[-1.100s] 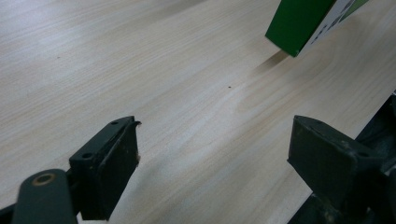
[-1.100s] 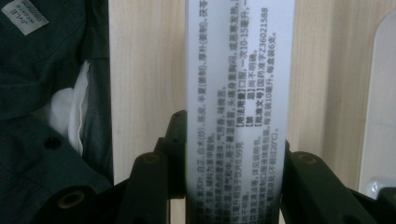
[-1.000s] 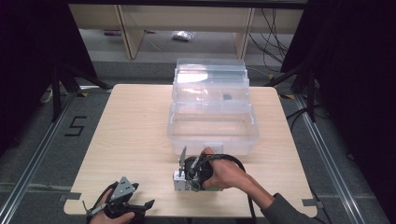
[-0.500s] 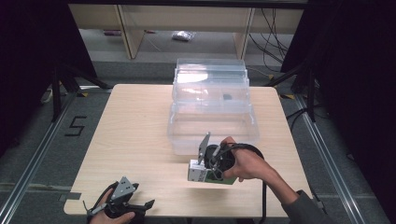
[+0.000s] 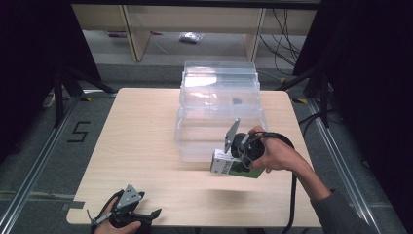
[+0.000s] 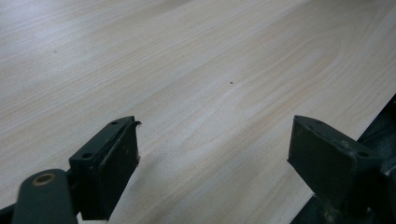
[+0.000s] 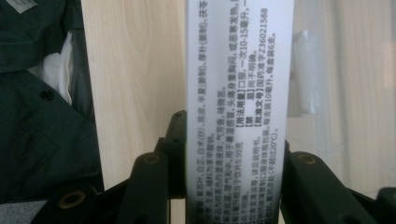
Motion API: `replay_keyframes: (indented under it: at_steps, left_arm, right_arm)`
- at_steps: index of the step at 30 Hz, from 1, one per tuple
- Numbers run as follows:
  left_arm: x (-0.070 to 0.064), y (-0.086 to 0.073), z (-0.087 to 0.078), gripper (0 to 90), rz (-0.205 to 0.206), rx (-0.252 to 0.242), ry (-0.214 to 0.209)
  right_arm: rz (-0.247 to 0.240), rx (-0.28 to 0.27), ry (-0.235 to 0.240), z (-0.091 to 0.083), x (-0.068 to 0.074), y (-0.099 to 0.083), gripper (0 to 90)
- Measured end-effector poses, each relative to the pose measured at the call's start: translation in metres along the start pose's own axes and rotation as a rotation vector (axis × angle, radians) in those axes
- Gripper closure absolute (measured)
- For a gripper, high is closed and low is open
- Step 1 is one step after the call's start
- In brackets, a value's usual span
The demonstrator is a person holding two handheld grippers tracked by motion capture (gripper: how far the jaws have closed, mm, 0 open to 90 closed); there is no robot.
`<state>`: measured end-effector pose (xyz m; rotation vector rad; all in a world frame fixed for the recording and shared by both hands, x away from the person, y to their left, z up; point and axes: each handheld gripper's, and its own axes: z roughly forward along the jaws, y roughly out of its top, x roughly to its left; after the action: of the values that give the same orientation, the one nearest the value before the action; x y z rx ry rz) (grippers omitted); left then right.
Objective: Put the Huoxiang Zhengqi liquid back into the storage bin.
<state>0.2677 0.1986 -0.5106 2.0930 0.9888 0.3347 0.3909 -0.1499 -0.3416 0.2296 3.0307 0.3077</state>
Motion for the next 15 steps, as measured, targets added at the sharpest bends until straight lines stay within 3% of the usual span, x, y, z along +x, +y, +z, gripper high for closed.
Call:
replay_keyframes:
  at_steps: [2,3,6,7,8,9,10,11,15]
  left_arm:
    - [-0.001,0.000,0.000,15.5,-0.001,-0.005,-0.003]
    - [0.000,0.000,0.000,15.5,0.001,-0.005,-0.003]
    - [0.000,0.000,0.000,15.5,0.001,-0.001,0.002]
    - [-0.001,-0.001,0.001,15.5,-0.010,-0.001,0.003]
    - [-0.001,-0.001,0.001,15.5,0.003,0.007,0.001]
    - [-0.001,-0.001,0.001,15.5,0.006,0.008,0.000]
    - [-0.001,-0.001,0.001,15.5,0.000,0.003,-0.001]
    - [-0.001,0.000,0.001,15.5,-0.003,0.000,0.002]
    - [-0.001,0.001,-0.001,15.5,-0.006,-0.008,0.005]
  right_arm:
    - [-0.012,-0.003,-0.006,-0.001,-0.002,0.000,64.7]
    - [0.006,0.008,0.002,-0.004,-0.003,-0.001,64.8]
    - [-0.032,0.007,-0.002,-0.005,-0.009,-0.002,64.8]
    - [-0.008,0.000,0.002,-0.006,-0.011,-0.004,64.7]
    - [-0.024,0.001,-0.005,-0.007,-0.014,-0.005,64.7]
    - [0.015,-0.001,0.000,-0.009,-0.013,-0.006,64.7]
    - [-0.017,-0.014,0.000,-0.010,-0.018,-0.007,64.7]
    - [0.024,-0.010,-0.002,-0.012,-0.018,-0.009,64.8]
    - [0.025,0.000,-0.007,-0.016,-0.027,-0.013,64.8]
